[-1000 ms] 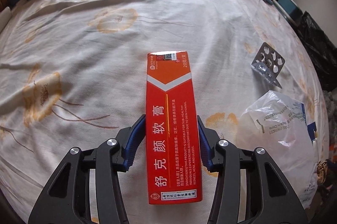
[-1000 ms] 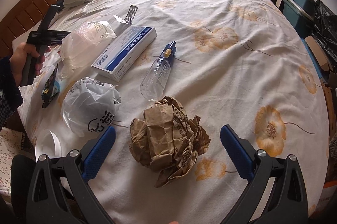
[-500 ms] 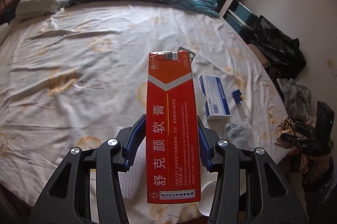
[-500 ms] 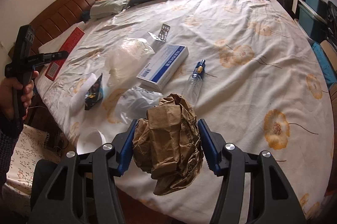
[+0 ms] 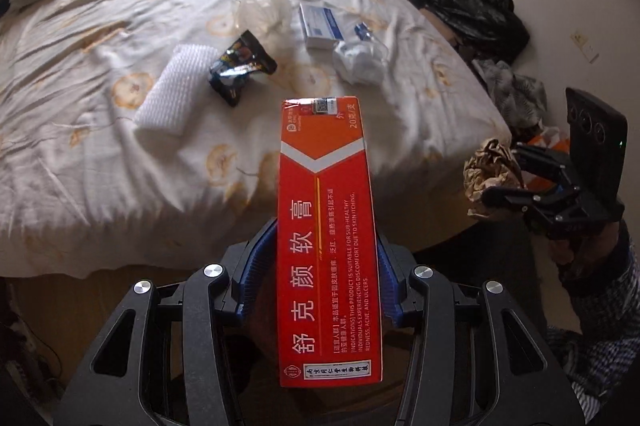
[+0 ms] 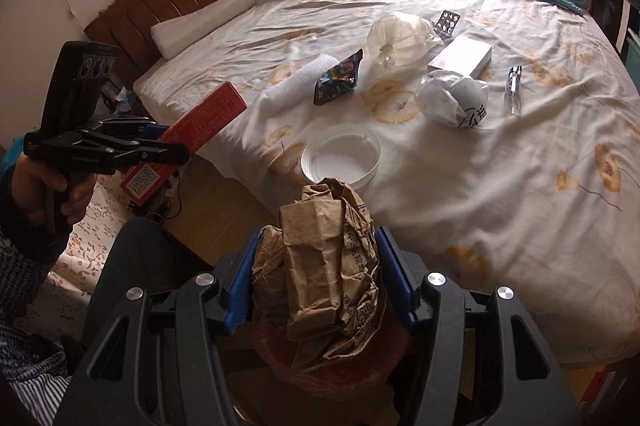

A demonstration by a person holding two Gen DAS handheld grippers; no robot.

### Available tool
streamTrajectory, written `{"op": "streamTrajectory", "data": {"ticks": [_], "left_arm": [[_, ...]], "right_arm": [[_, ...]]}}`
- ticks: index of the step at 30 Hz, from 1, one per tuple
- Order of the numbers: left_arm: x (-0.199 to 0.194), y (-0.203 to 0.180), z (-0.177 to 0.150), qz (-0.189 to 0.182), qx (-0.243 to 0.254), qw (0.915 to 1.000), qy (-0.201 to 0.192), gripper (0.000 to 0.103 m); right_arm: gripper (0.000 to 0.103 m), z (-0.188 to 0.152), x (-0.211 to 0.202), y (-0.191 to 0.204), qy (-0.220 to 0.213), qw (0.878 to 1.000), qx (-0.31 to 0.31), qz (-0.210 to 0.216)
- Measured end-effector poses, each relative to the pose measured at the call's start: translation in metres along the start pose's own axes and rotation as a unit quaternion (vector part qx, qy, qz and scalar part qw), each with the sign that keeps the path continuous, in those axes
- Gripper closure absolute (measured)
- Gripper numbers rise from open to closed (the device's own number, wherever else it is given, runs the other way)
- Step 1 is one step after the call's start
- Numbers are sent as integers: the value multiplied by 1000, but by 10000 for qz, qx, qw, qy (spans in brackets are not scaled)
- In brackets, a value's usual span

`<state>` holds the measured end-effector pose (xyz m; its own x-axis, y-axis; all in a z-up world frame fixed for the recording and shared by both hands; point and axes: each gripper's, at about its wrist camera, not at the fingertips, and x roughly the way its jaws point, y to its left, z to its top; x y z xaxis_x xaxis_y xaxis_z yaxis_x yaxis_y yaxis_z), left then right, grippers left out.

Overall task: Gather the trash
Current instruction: 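Carry both items to the red wastebasket and open both tools to drop them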

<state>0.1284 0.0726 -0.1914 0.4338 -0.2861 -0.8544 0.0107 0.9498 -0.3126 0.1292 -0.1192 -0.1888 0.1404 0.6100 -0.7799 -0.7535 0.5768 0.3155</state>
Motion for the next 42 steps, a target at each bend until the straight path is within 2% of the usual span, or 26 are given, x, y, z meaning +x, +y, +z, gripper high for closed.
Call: {"op": "streamTrajectory", "data": {"ticks": [3,6,8,10,16,23,28,33,34,35,37,38,42], "left_arm": [[32,-1,-36,-251,-75,9986,464,55],[63,2,-60,-196,-142,9964,810,55],[82,6,-73,-293,-312,9940,1002,55],[104,12,-85,-387,-468,9902,1257,55],[172,21,-110,-386,-483,9764,2071,55],[242,32,-132,-290,-592,9576,2806,55],[273,39,-144,-359,-734,9478,3082,55],[282,39,-148,-323,-730,9457,3151,55],[282,39,-147,-317,-713,9466,3128,53],[280,40,-148,-305,-713,9478,3094,39],[275,42,-144,-268,-745,9512,2982,8],[273,40,-144,-266,-770,9526,2930,6],[260,45,-140,-285,-817,9568,2776,6]], "right_arm": [[48,-23,25,7,385,9992,-79,-37],[48,-41,52,8,765,9969,-152,-48],[48,-54,70,10,1020,9945,-200,-83],[48,-65,90,9,1271,9915,-251,-120],[49,-93,146,-2,1946,9802,-283,-236],[50,-115,195,-17,2566,9655,-302,-334],[51,-128,217,-29,2815,9586,-194,-397],[50,-136,229,-39,2914,9561,-48,-311],[49,-137,230,-40,2956,9550,-24,-251],[43,-138,233,-39,3011,9534,-4,-188],[20,-138,234,-41,3013,9529,-43,-342],[6,-138,233,-41,3013,9527,-37,-398],[5,-134,224,-42,2839,9577,77,-460]]}}
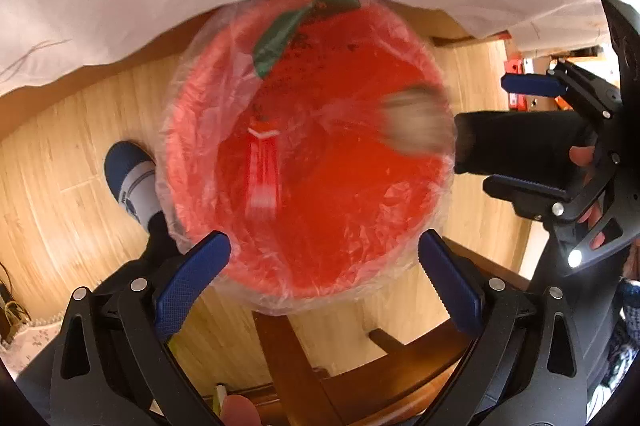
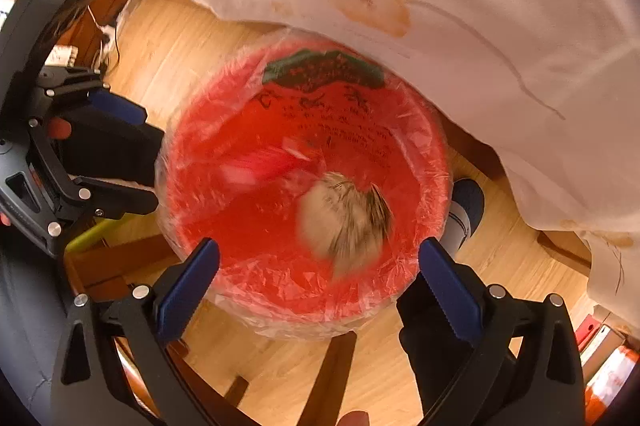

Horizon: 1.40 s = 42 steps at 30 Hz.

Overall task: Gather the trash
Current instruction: 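Carry both items to the red wastebasket and open both tools to drop them, then grasp the white foam net sleeve with the left tool while the right tool grasps the blue-white medicine box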

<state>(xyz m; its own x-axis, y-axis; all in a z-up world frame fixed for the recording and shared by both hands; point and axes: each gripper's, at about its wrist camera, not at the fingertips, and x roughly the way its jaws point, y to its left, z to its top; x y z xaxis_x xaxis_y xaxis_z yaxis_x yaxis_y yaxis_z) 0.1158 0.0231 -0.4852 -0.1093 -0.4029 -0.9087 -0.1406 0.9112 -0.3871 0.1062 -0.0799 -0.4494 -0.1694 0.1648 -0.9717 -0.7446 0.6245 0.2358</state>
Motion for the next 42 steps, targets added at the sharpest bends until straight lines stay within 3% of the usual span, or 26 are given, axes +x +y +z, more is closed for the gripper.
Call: {"op": "streamTrajectory", "data": {"ticks": [6,12,18,24,34,38,42], "left_arm": [[-27,-8,-5,72,139,9993,-351,6],[-94,-19,-21,157,392,9924,-1155,6],[-177,-25,-27,382,510,9759,-2088,6],[-243,-19,-10,892,505,9550,-2784,6],[-300,10,58,1676,490,9290,-3263,6],[-303,21,86,1924,628,9241,-3242,6],[-298,31,109,1938,721,9228,-3252,6]], "right_arm": [[5,-6,-35,-6,-405,9991,141,50],[5,-7,-94,-6,-1001,9945,287,130],[5,-5,-163,-17,-1670,9848,484,26],[5,10,-230,-46,-2329,9682,917,-16],[5,76,-303,-84,-2712,9534,1303,-234],[5,109,-312,-91,-2700,9523,1400,-263],[5,144,-311,-100,-2642,9519,1524,-287]]}}
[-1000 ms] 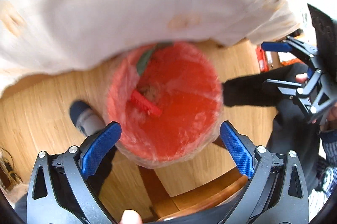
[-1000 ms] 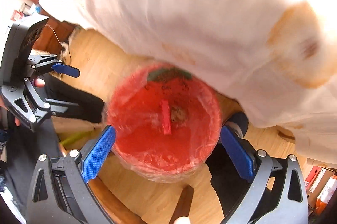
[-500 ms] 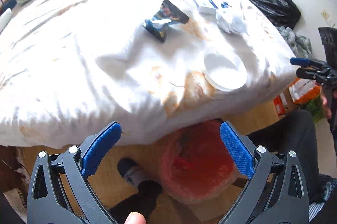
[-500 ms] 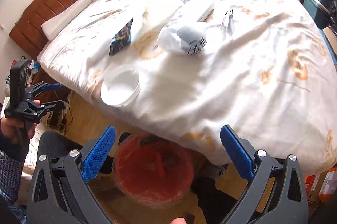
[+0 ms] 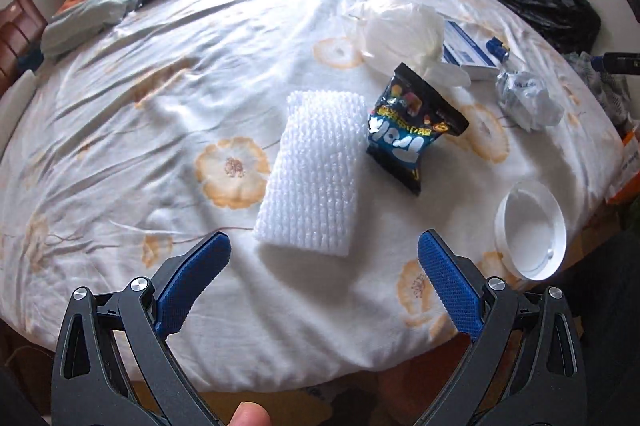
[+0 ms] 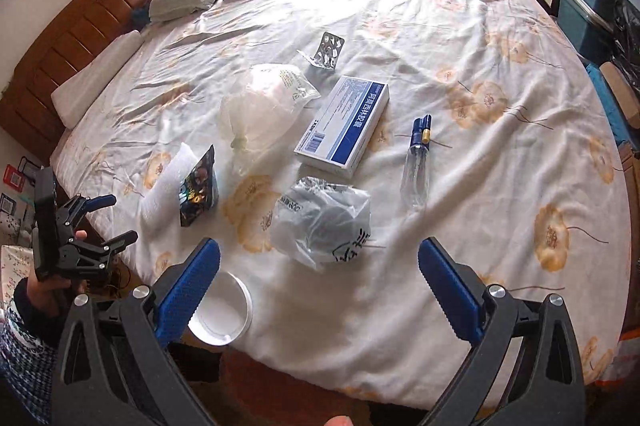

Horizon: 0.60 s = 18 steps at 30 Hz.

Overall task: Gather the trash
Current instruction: 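Grasp the white foam net sleeve with the left tool while the right tool grasps the blue-white medicine box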

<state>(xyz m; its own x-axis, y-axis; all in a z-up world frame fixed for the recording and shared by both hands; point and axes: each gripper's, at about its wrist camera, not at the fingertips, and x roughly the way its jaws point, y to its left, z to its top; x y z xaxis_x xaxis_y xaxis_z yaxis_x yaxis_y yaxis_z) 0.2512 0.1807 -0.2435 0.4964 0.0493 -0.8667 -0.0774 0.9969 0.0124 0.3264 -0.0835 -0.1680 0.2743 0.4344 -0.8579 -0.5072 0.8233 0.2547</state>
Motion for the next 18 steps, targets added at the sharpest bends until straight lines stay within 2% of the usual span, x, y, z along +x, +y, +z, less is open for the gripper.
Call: {"op": "streamTrajectory", "data": {"ticks": [5,12,14,18], "left_arm": [[25,6,15,-111,63,9999,-19,6],[58,7,23,-87,303,9994,118,8],[66,9,24,-113,305,9993,177,18],[75,15,25,-390,212,9989,172,29]], "right_arm": [[5,38,33,-2,146,9995,279,-17],[5,77,86,-10,398,9973,463,-414],[5,84,100,-13,475,9962,530,-511],[5,94,126,-14,641,9940,558,-683]]}}
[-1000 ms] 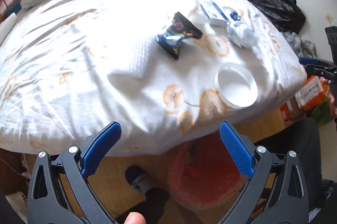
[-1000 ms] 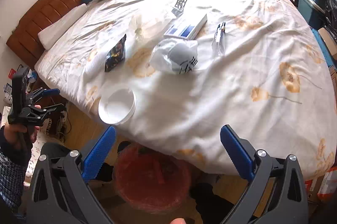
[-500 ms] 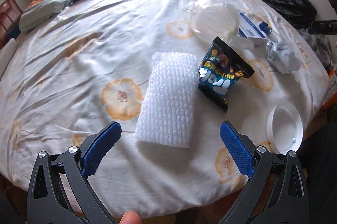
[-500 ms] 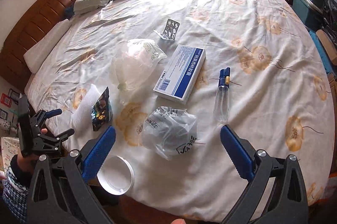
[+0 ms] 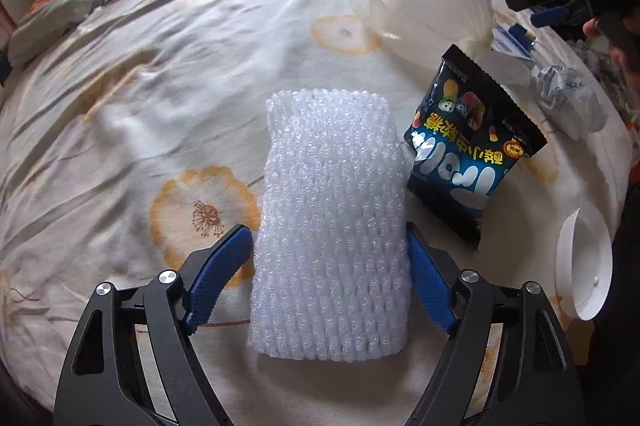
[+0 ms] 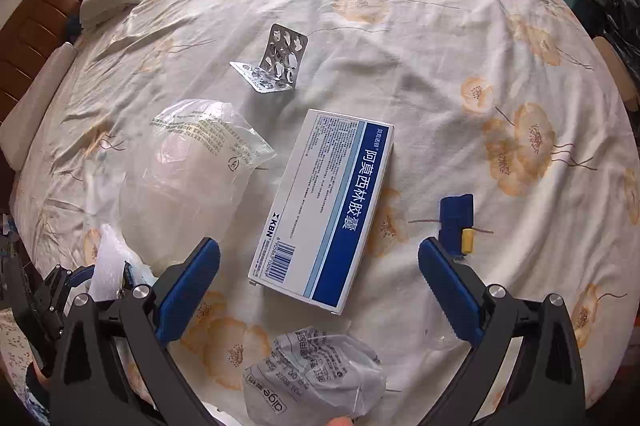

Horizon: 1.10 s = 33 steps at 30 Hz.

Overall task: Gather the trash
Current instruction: 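Grasp the white foam net sleeve with the left tool while the right tool grasps the blue-white medicine box, then carry the foam sleeve and medicine box to the wastebasket and open both tools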

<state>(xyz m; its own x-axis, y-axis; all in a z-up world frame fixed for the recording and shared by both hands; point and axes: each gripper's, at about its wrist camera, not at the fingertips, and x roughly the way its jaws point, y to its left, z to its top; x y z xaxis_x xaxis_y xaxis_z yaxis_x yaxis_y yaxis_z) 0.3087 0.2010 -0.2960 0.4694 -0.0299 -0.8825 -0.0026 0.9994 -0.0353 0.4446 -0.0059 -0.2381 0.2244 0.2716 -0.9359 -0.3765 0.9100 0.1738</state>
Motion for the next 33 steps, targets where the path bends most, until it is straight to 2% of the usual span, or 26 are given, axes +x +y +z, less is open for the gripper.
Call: {"op": "streamTrajectory", "data": {"ticks": [2,4,5,9,14,16,18,20,24,27,33], "left_arm": [[-1,1,1,-50,-7,10000,-57,41],[-4,4,2,-96,-98,9998,-124,74],[-5,5,3,-94,-117,9998,-130,75],[-9,7,0,-167,-157,9996,-153,77],[-39,7,-7,-380,-428,9970,-518,78],[-52,4,-9,-444,-495,9958,-637,78],[-64,2,-12,-507,-558,9945,-728,78],[-73,0,-14,-586,-648,9932,-771,78],[-94,-5,-22,-707,-769,9905,-891,78],[-111,-10,-29,-789,-826,9885,-989,78],[-153,-25,-42,-971,-900,9838,-1209,78]], "right_arm": [[5,4,13,4,96,9999,-22,-83],[5,7,25,6,202,9997,22,-105],[5,9,30,7,242,9996,32,-120],[5,14,45,10,282,9991,51,-308],[6,17,57,3,368,9983,139,-434],[10,15,58,1,386,9982,102,-447],[28,14,56,1,336,9976,-64,-602],[30,14,49,-2,264,9980,-74,-564],[31,13,15,-2,-145,9987,-106,-467],[30,9,-22,-2,-476,9987,-120,-139],[30,-23,-101,9,-1199,9909,-534,302]]}}
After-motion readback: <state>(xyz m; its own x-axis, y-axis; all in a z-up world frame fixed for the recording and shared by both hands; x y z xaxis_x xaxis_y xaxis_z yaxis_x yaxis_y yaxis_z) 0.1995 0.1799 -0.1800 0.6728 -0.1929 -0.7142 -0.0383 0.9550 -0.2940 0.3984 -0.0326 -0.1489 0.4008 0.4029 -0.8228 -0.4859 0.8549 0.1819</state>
